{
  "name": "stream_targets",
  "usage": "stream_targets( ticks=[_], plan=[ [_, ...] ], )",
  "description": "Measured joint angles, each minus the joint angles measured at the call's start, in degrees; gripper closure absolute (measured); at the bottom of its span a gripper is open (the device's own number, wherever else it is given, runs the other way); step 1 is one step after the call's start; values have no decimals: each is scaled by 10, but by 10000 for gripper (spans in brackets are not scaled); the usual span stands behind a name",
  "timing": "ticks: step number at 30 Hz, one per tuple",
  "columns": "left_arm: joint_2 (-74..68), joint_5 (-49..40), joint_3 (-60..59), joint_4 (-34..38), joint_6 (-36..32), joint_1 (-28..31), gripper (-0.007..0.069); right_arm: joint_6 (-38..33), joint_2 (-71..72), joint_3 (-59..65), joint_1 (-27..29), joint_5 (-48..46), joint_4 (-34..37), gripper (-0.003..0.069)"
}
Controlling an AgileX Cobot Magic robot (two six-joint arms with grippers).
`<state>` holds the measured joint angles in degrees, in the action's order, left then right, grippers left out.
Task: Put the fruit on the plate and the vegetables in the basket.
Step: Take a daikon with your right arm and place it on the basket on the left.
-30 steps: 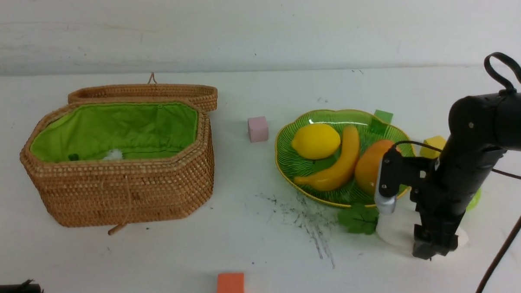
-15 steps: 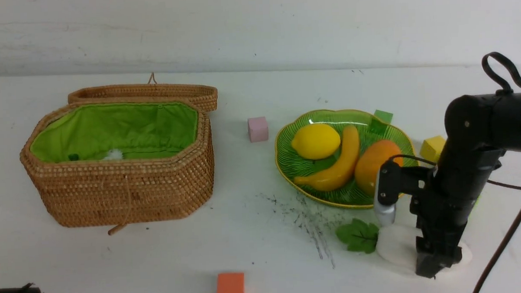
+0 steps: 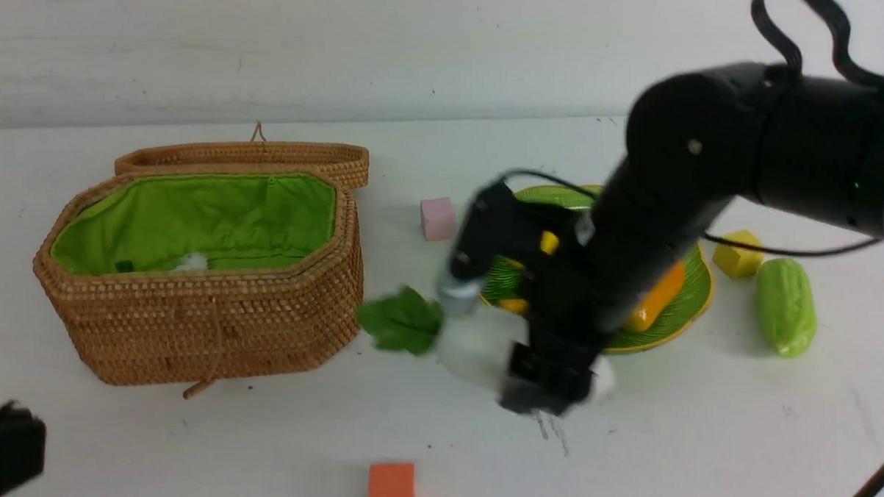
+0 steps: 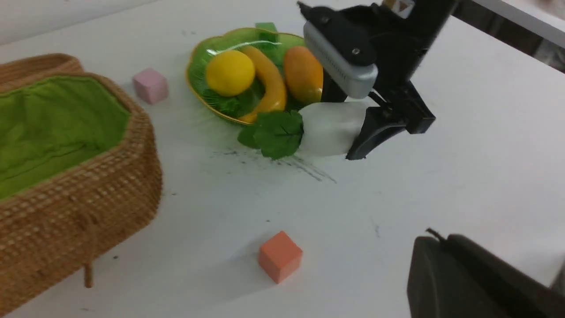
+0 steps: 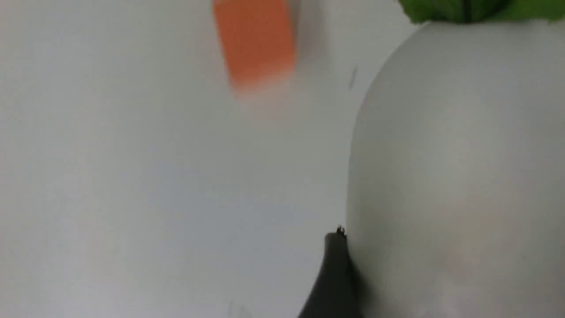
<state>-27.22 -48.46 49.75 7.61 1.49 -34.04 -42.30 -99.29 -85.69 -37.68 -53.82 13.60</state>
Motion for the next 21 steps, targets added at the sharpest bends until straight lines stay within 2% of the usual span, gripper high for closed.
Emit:
stream_targets(
  ticks=[5,8,11,18,20,21],
  plan=[
    [0,4,0,-157,139,0,627,18,-61,-159,-51,96,22,111],
    [0,-8,0,-265,239,0,627,19,-127,-255,-63,137,40,111],
    [0,-23,0,-332,311,0,627,13,-199,-339,-66,178,48,111],
    [0,-29,0,-353,337,0,624,-21,-318,-432,-66,262,34,112],
    [0,-33,0,-351,337,0,624,-22,-334,-435,-66,278,31,90],
    [0,-35,0,-347,336,0,624,-23,-338,-435,-66,279,30,50]
  ],
)
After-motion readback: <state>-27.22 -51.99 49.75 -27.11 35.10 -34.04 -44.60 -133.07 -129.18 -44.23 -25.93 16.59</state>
